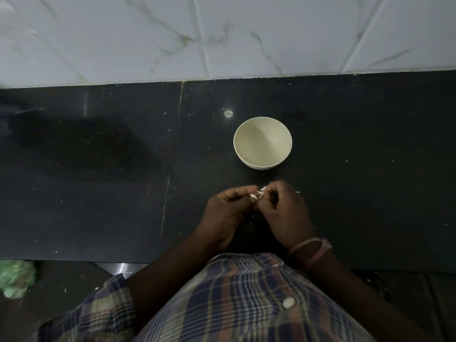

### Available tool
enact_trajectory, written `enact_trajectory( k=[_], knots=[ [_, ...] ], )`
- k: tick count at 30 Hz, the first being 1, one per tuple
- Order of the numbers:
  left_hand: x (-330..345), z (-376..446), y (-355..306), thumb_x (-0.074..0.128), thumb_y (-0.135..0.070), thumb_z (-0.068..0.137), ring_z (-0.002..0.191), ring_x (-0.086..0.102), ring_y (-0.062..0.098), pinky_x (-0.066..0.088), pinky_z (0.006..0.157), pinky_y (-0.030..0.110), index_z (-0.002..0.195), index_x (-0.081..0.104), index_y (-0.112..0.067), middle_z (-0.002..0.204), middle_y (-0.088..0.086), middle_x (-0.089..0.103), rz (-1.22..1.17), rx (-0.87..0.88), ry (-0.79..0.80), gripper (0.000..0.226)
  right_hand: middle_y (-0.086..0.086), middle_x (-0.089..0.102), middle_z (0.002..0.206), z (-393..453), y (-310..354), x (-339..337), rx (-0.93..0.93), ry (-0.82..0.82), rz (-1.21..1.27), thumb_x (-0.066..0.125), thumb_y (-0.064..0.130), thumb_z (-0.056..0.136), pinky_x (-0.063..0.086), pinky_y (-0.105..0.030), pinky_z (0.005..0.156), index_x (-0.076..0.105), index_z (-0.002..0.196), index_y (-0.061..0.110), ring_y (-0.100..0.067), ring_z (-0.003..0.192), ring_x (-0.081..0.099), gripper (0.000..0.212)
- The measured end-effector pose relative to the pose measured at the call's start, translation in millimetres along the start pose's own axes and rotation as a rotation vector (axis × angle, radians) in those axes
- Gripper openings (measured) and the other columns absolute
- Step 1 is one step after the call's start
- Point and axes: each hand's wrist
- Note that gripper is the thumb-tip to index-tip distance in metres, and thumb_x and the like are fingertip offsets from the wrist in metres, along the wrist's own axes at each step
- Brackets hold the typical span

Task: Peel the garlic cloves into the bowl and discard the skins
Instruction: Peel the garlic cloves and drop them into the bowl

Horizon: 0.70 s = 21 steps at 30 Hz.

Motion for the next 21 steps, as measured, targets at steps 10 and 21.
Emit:
enact_trajectory(
  k=[10, 21],
  knots=[
    [-9, 4, -5, 0.067, 0.004, 0.086, 0.1, 0.073, 0.023, 0.061, 0.079, 0.031, 0.117, 0.064, -0.004, 0.113, 0.014, 0.074, -0.088, -0.022, -0.001, 0.032, 0.0, 0.066, 0.081, 1, -7, 5, 0.082, -0.094, 0.037, 0.054, 0.014, 0.098, 0.045, -0.031, 0.071, 0.062, 0.088, 0.01, -0.017, 0.076, 0.061, 0.012],
    [-23, 11, -4, 0.059, 0.005, 0.093, 0.096, 0.073, 0.023, 0.06, 0.081, 0.029, 0.113, 0.066, -0.002, 0.105, 0.014, 0.074, -0.229, -0.019, -0.009, 0.023, 0.003, 0.066, 0.087, 3, 1, 12, -0.006, 0.003, -0.034, 0.054, -0.004, 0.085, 0.04, -0.009, 0.069, 0.067, 0.089, 0.013, -0.008, 0.08, 0.06, 0.022]
  ],
)
Point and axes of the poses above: each hand's wrist, its own z-axis towards the middle knuckle, its own x-axis out of the palm, y = z × x
